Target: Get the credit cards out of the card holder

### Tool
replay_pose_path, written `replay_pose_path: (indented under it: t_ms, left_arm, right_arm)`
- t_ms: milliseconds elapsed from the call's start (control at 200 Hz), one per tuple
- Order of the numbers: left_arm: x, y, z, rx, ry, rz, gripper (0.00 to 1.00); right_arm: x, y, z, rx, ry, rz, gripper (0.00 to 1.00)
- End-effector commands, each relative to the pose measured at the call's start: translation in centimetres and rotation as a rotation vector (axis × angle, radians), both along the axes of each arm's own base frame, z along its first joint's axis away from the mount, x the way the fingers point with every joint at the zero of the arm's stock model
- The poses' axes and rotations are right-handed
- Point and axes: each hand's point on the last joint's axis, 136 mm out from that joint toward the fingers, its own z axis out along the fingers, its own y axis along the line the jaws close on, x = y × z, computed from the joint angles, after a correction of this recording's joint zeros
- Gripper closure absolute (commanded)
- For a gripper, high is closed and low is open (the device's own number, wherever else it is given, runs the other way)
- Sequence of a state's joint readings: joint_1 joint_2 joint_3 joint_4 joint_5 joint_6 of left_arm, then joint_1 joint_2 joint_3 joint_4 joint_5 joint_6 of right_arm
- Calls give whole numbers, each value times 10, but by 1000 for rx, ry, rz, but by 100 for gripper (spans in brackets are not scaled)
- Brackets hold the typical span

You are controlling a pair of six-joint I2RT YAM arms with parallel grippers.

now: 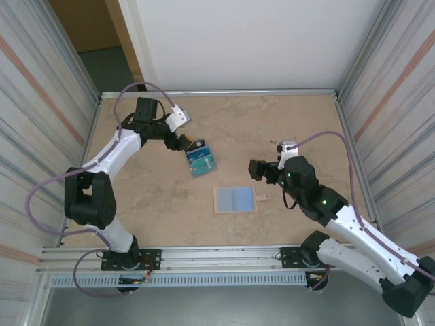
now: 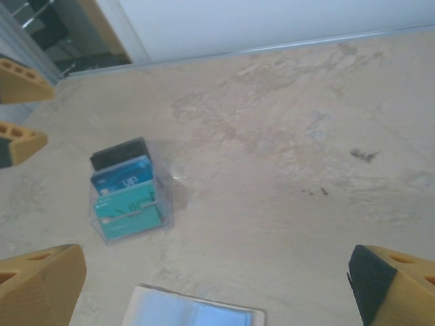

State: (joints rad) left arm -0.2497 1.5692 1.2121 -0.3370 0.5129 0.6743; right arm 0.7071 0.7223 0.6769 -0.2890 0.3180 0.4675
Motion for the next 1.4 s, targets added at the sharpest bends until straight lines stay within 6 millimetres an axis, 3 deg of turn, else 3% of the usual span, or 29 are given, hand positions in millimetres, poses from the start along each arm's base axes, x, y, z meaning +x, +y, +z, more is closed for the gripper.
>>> replay_pose_path:
  t_ms: [0,165,571,807,1087,1398]
  left_arm:
    - [-6,5,16,2,-86,98,8]
    - [-26,17,26,-73,-147,232,1]
    - [-70,83,7,10,-315,575,1]
    - [-66,132,-1,-43,-337,786,1]
    - [-55,145,-14,-89,-383,821,1]
    - [-45,145,-36,-125,-393,812,1]
  right_arm:
    - [-3,-27,-5,-31,6,-112,1]
    - [-9,-51,-8,-57,6,-194,1]
    - [-14,-104,-18,-133,16,-419,1]
    - [-5,-122,-22,-205,13,-523,1]
    - [14,-115,-41,-314,3,-476,1]
    - [26,-123,-45,-343,-23,-488,1]
